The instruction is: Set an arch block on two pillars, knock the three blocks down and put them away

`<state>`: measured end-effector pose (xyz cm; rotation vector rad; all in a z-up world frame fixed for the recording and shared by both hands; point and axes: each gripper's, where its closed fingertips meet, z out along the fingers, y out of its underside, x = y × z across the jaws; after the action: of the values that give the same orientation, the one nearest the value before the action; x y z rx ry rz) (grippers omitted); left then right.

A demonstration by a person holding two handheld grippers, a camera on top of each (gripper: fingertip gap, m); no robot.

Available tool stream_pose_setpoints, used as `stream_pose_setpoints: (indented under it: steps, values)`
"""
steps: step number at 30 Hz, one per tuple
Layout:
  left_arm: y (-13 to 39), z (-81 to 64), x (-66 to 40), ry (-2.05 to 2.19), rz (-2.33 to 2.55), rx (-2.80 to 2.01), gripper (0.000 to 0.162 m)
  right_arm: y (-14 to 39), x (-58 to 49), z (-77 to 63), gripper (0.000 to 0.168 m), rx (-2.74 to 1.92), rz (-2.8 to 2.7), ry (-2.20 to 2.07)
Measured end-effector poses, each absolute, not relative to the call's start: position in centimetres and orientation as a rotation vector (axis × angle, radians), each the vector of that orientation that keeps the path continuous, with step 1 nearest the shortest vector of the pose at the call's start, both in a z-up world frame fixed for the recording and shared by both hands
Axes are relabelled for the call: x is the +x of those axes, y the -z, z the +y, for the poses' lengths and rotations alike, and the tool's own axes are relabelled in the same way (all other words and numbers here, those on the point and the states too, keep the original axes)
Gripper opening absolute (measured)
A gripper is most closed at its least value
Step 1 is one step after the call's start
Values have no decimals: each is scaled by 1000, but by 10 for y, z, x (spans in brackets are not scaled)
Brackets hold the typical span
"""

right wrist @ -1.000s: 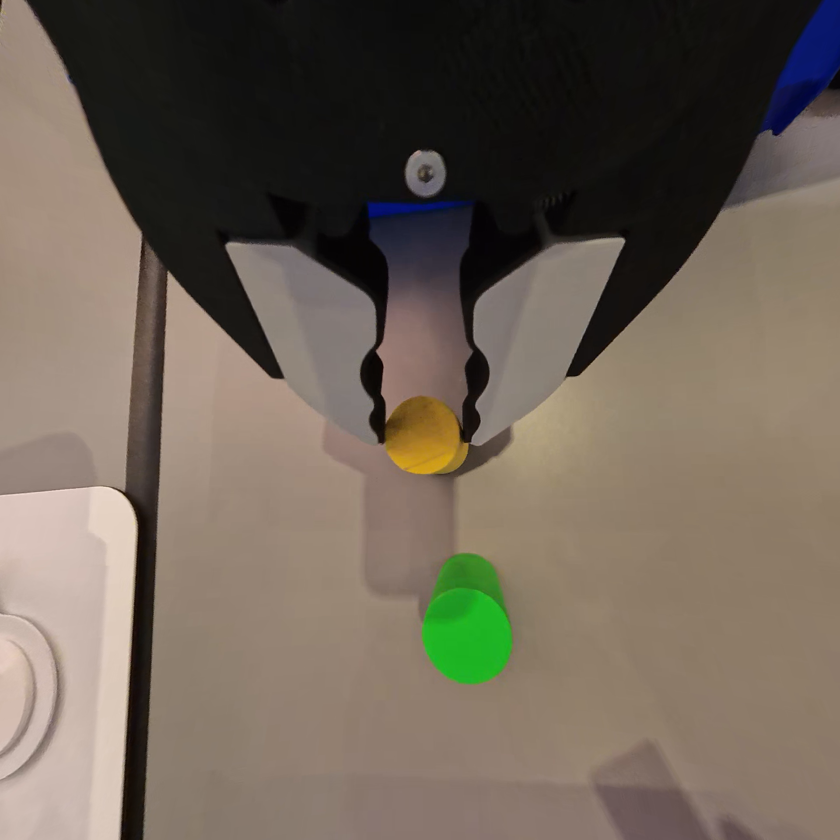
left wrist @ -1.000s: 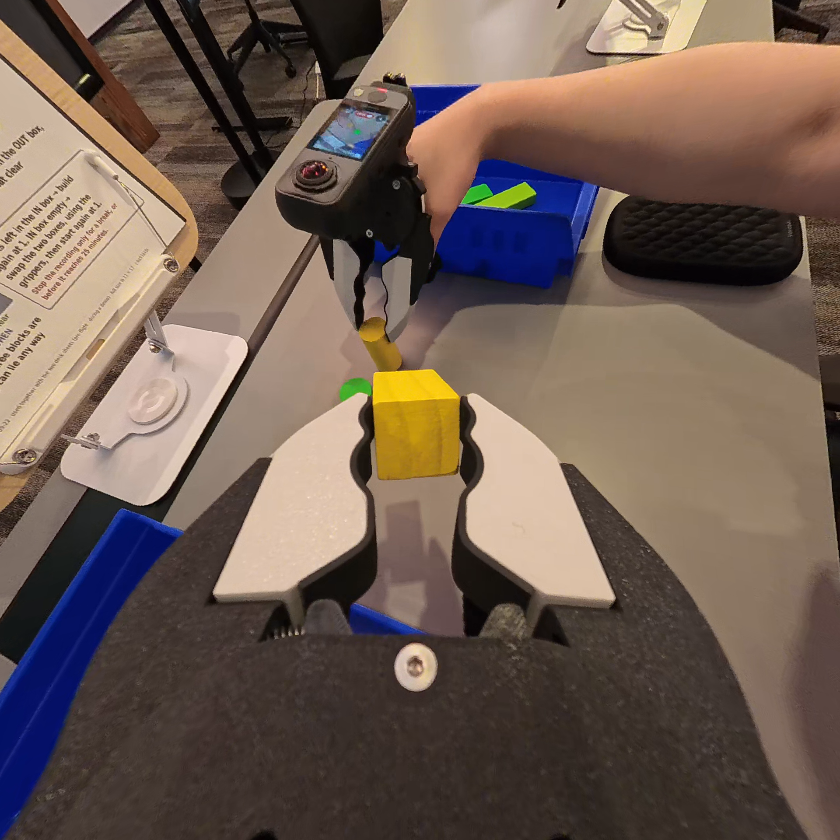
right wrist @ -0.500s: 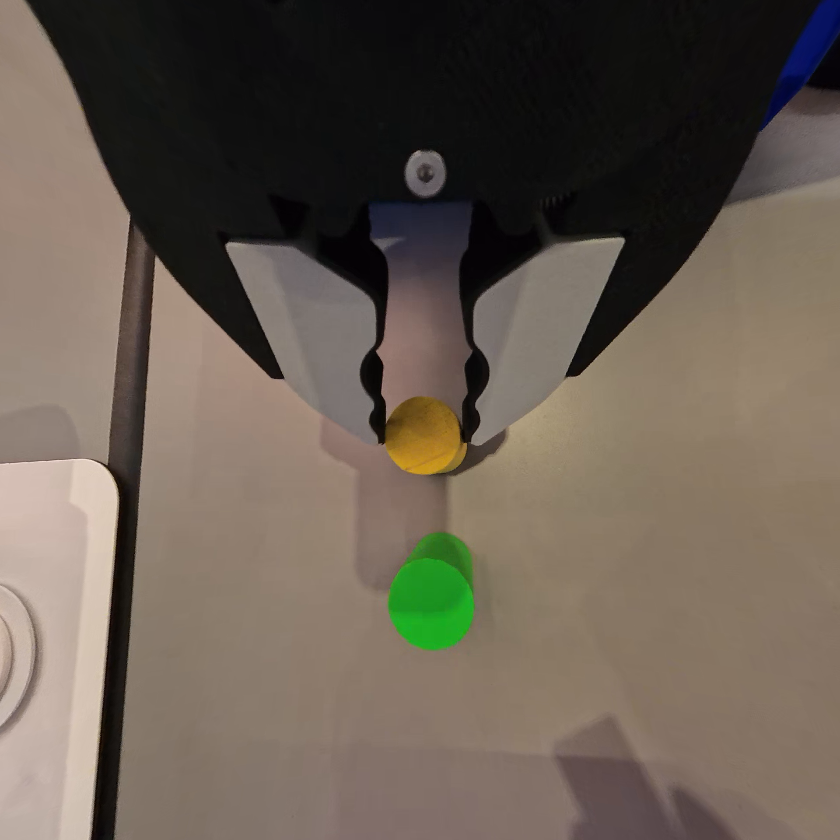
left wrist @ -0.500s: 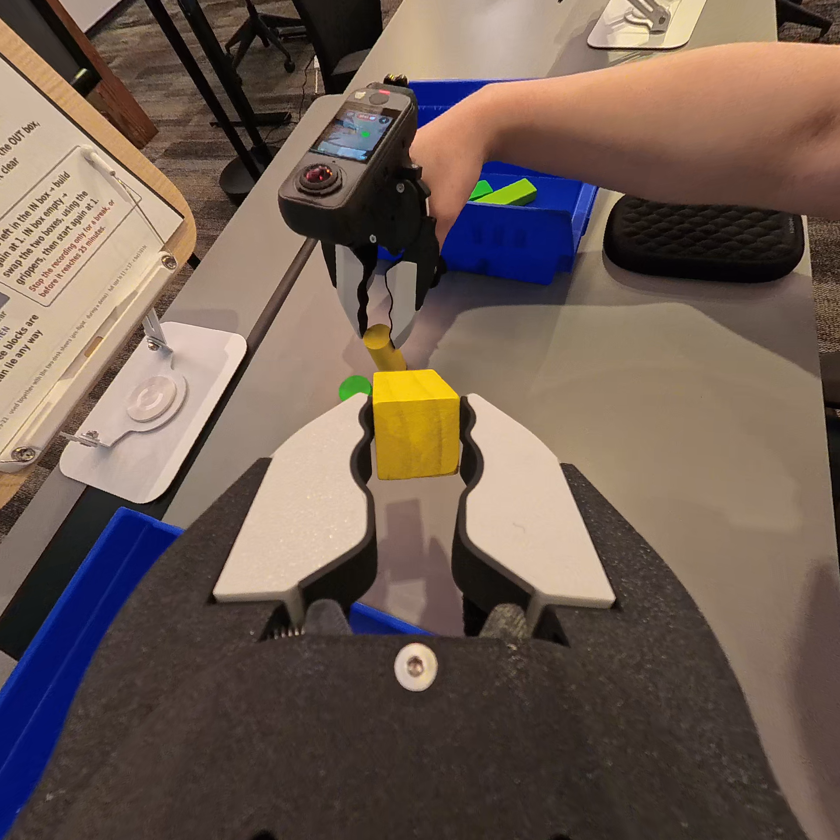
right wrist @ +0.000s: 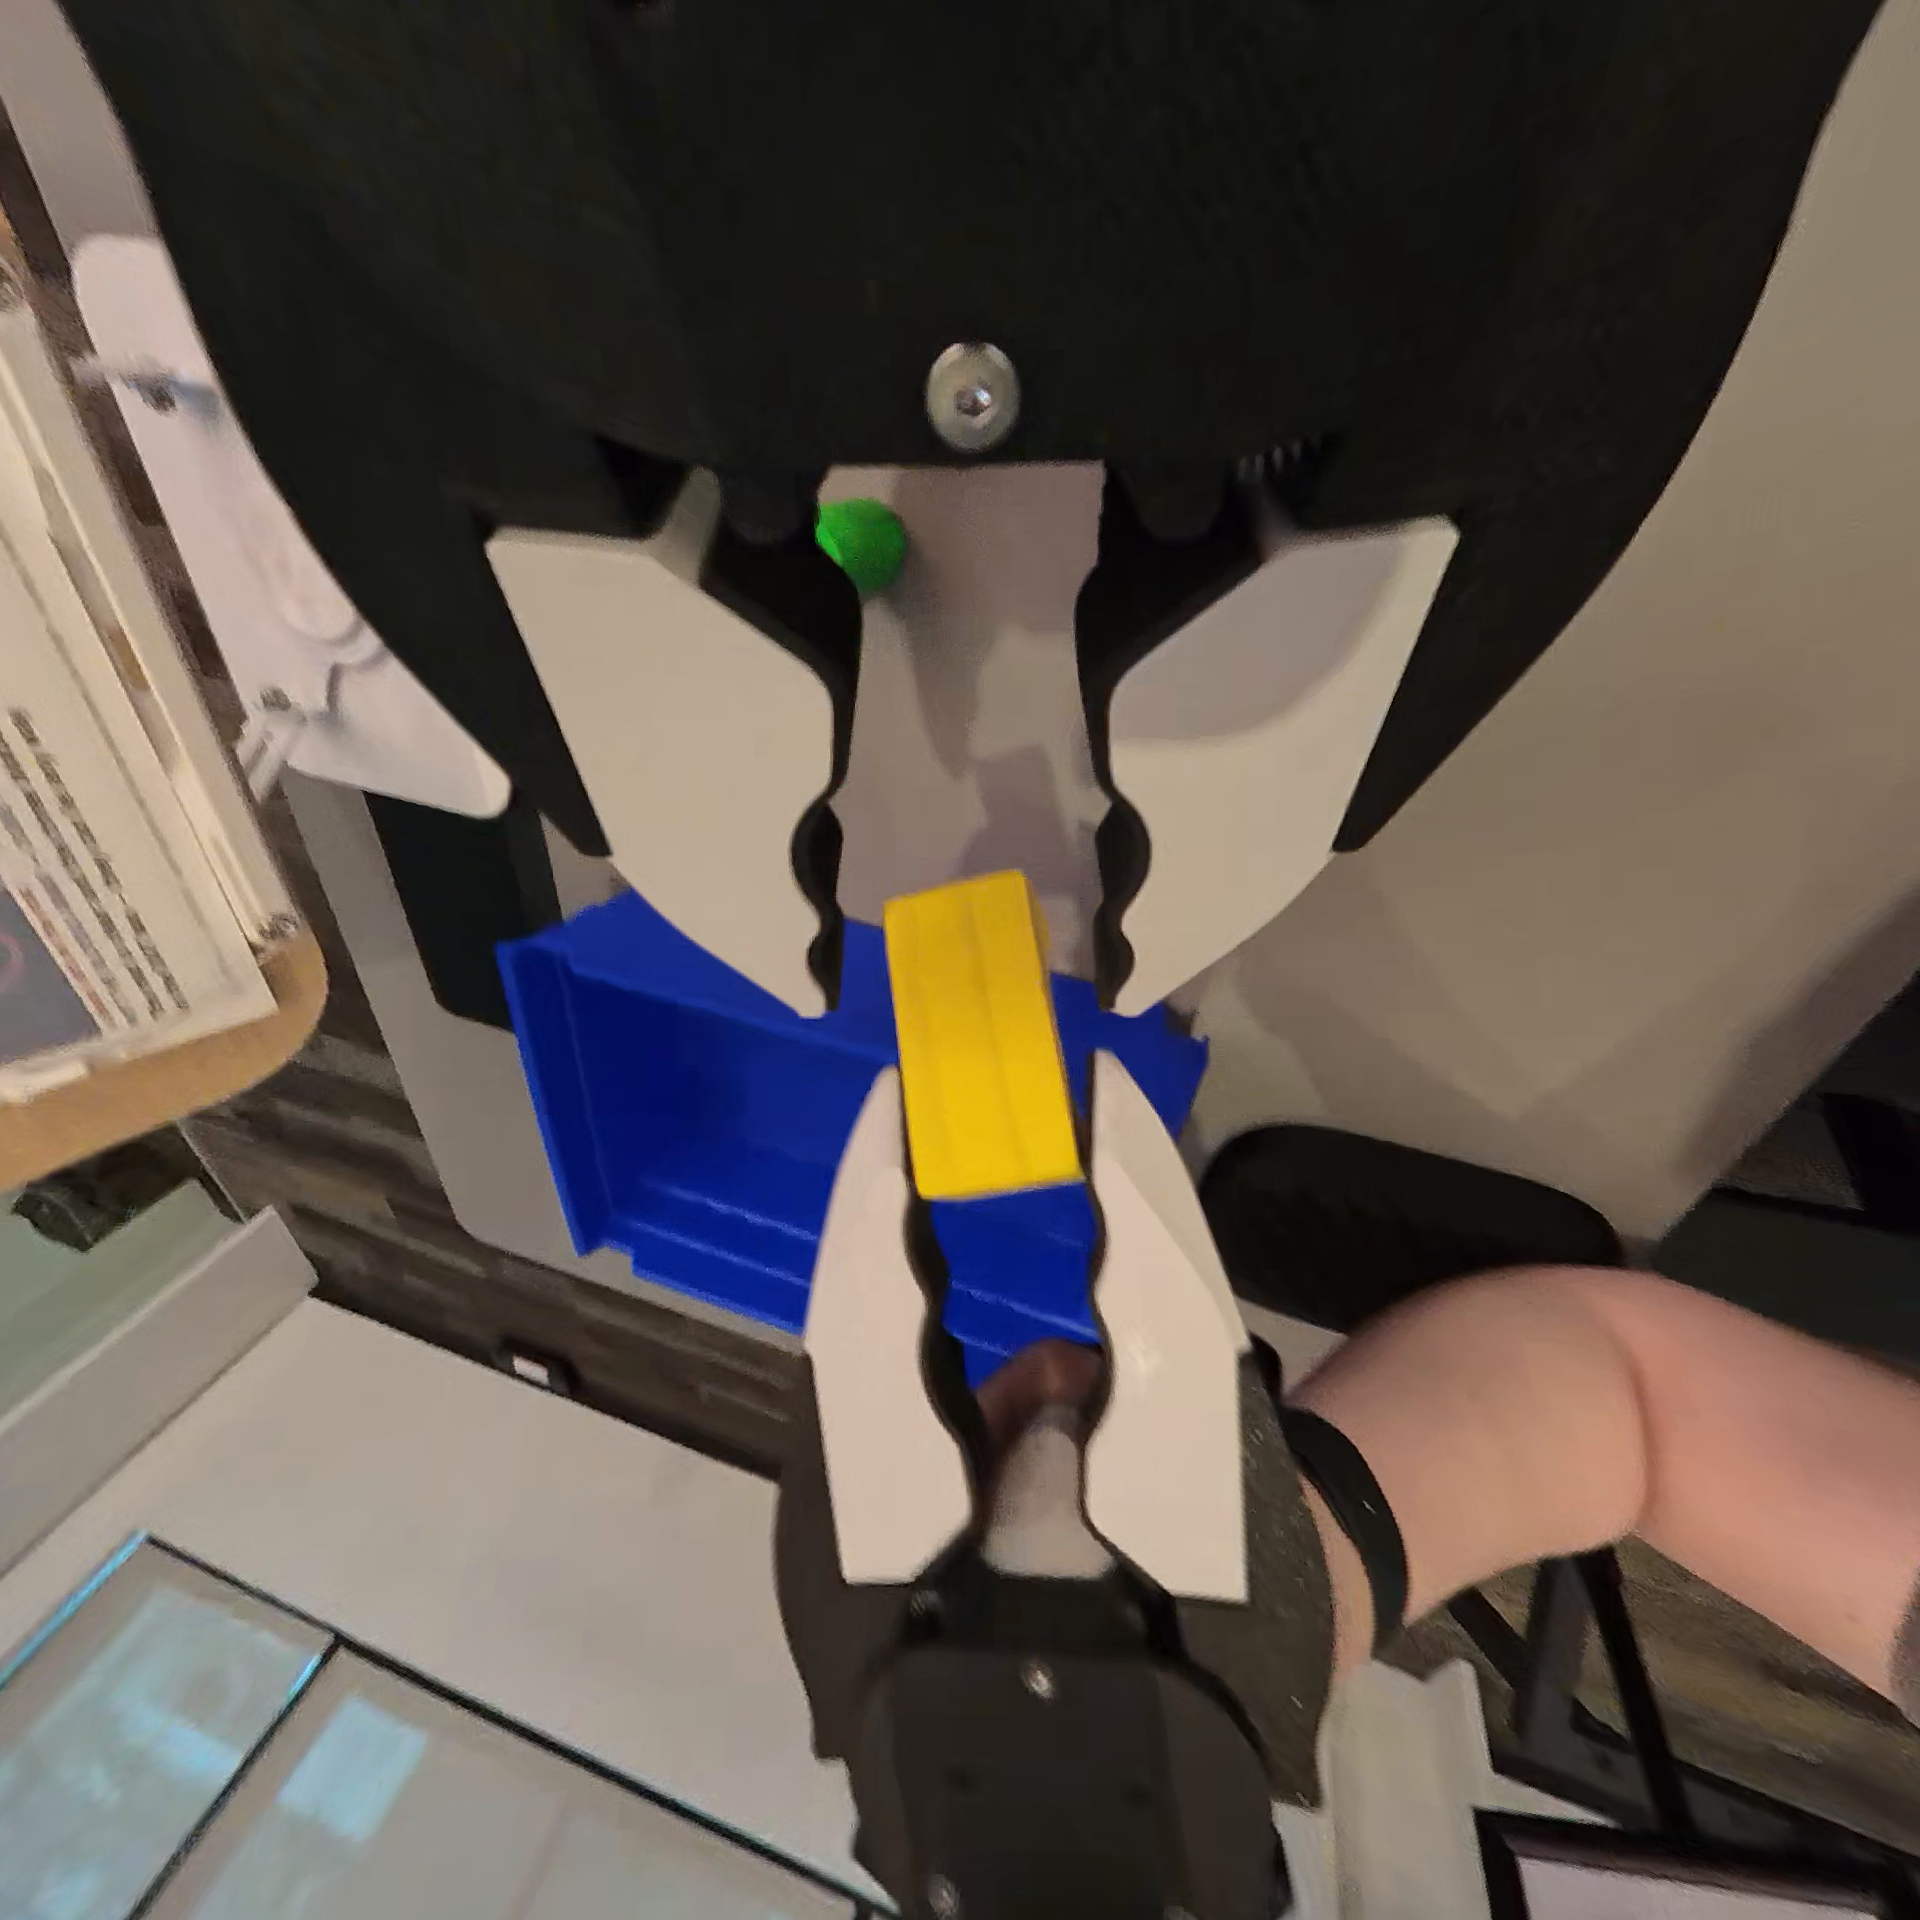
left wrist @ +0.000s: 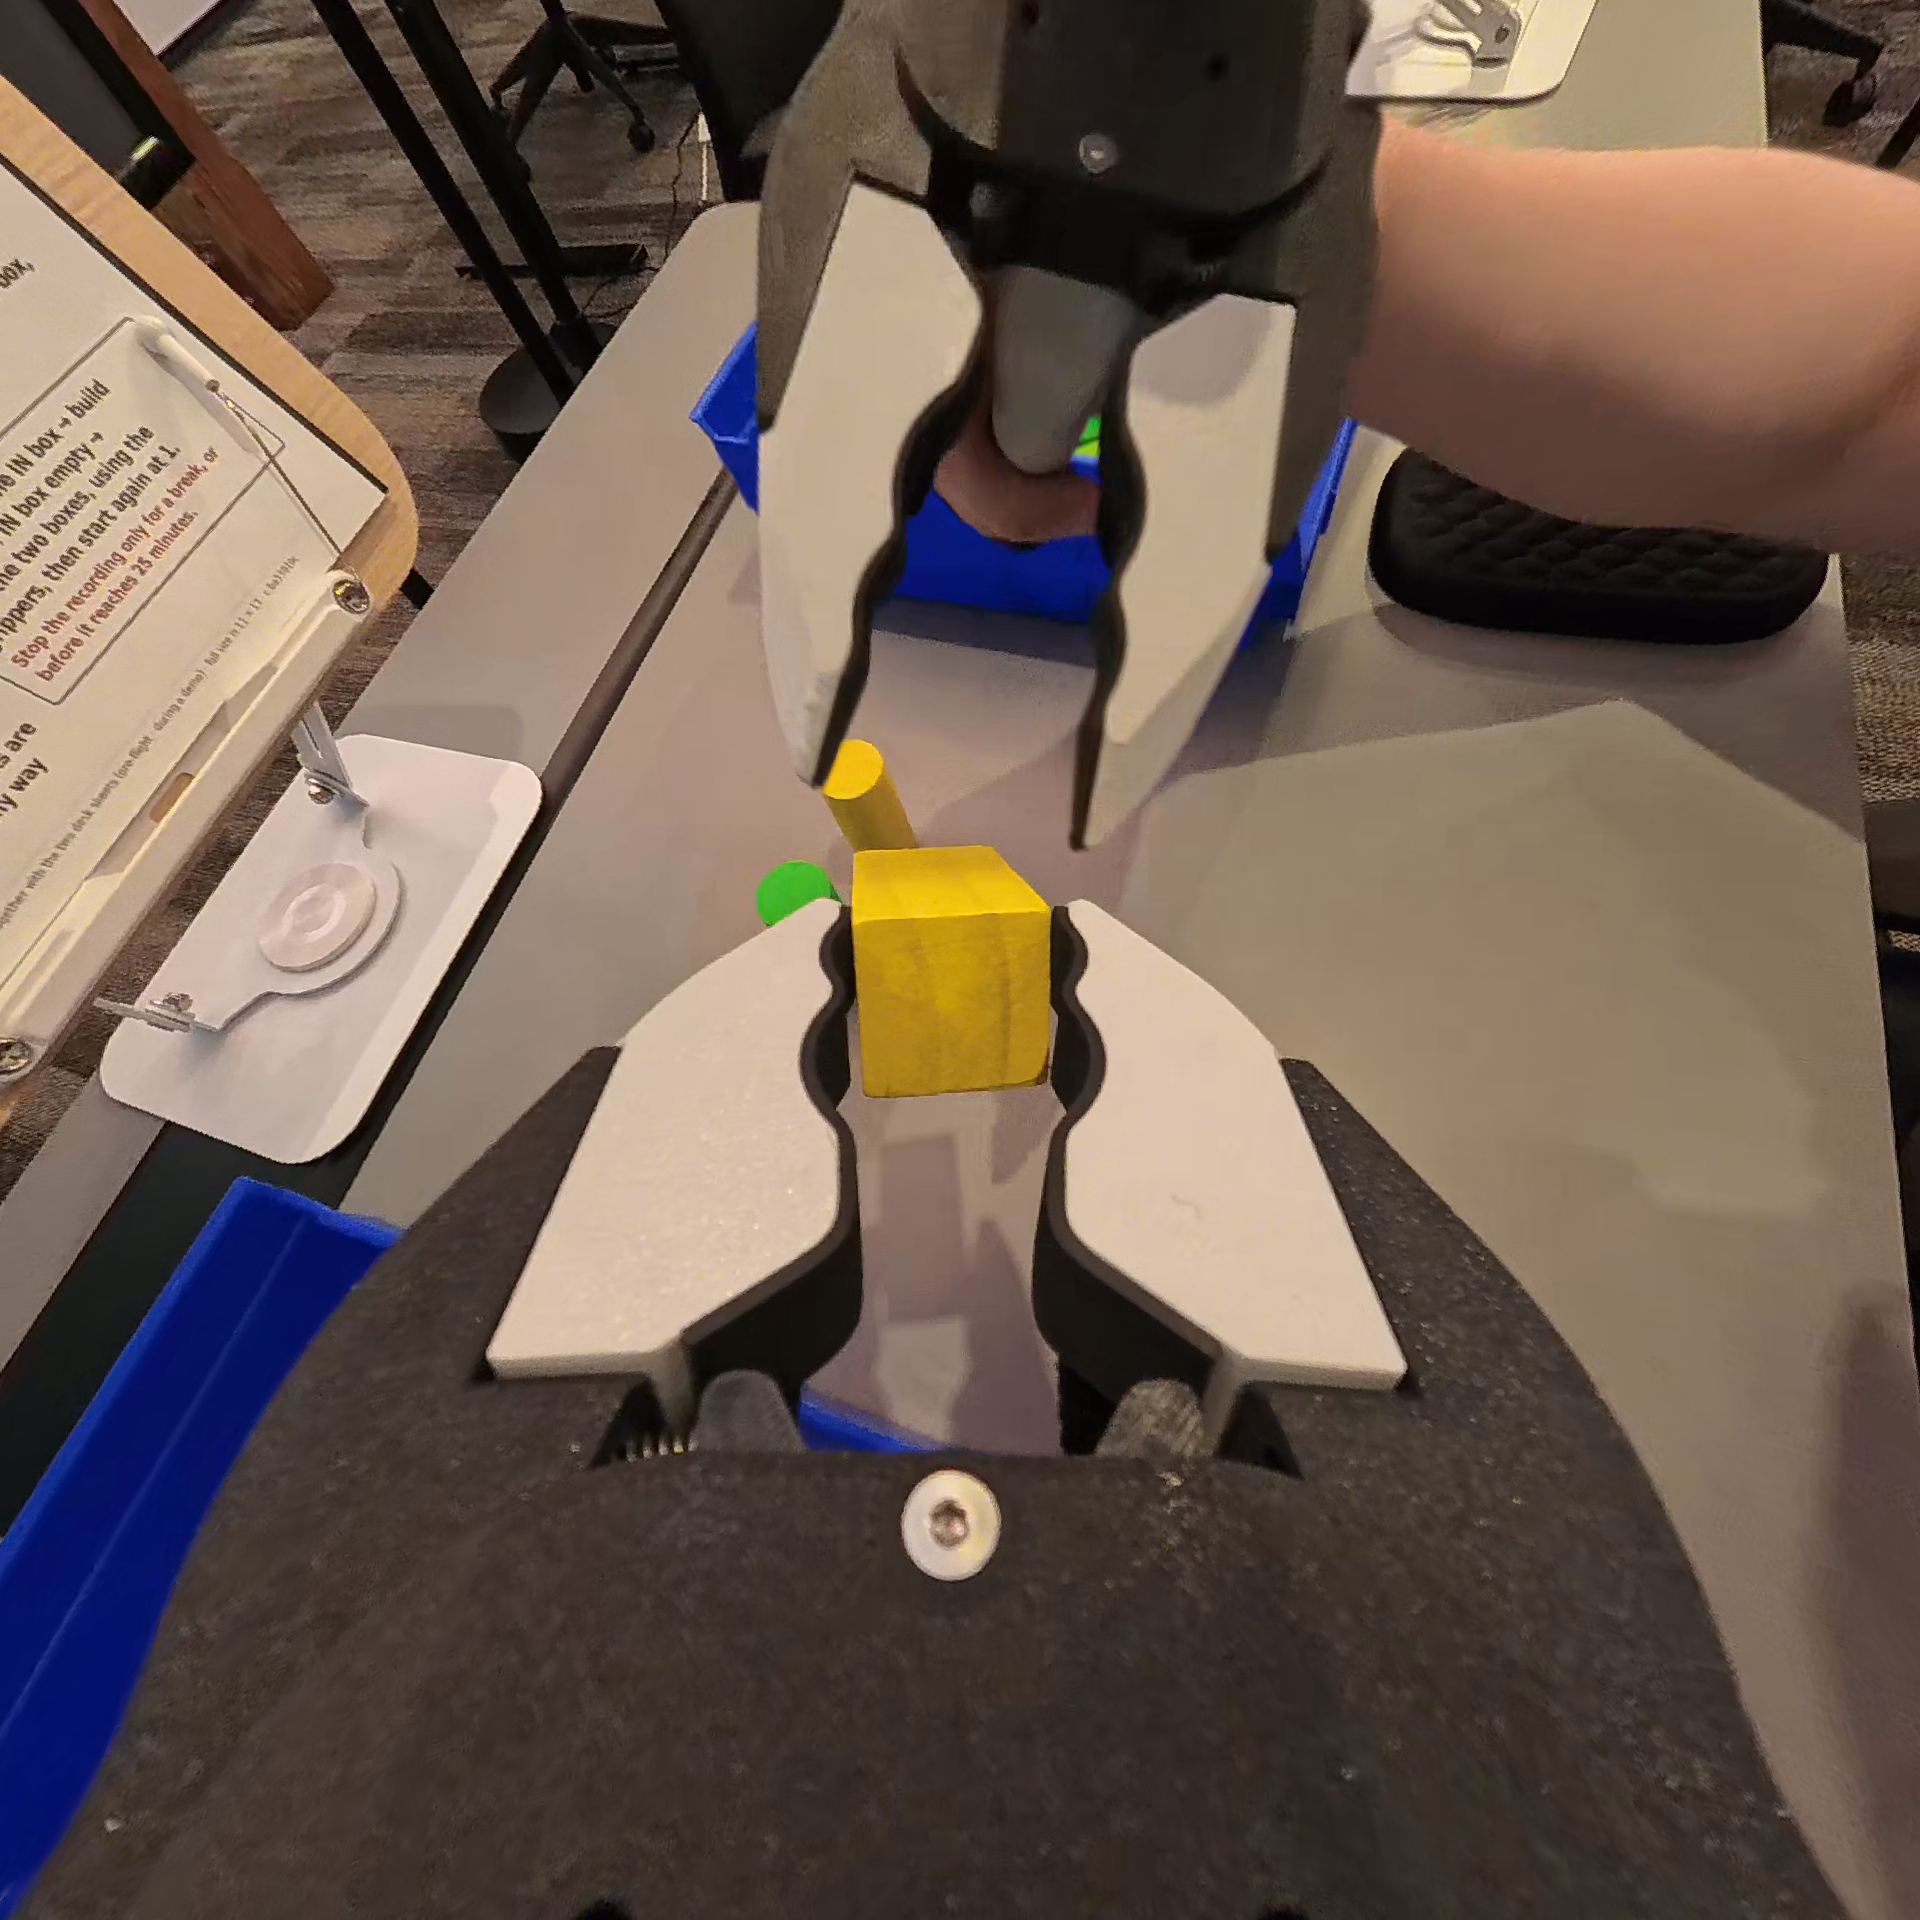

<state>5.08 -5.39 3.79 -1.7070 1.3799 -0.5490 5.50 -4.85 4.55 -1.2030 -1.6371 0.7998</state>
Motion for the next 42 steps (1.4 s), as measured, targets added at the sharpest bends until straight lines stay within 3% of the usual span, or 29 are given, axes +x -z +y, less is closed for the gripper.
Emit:
stream_pose_setpoints:
  steps: [6,9,12,17,27,42]
  values:
    - [-41,-63,54,588,1410,-1678,36,-37,41,-60,49,-1194,-1614,-914]
    - [-41,-70,56,624,1438,-1671,36,-36,41,-64,35,-1179,-1619,-913]
    - [-38,-70,56,632,1437,-1690,36,-34,43,-65,34,-1213,-1626,-940]
    - [-41,-55,42,521,1381,-1716,62,-23,57,-42,34,-1331,-1638,-840]
    - [-66,-40,-2,496,1218,-1739,55,21,116,57,34,-1905,-1675,-496]
    - [-52,-44,4,471,1295,-1767,55,80,120,60,35,-2047,-1847,-340]
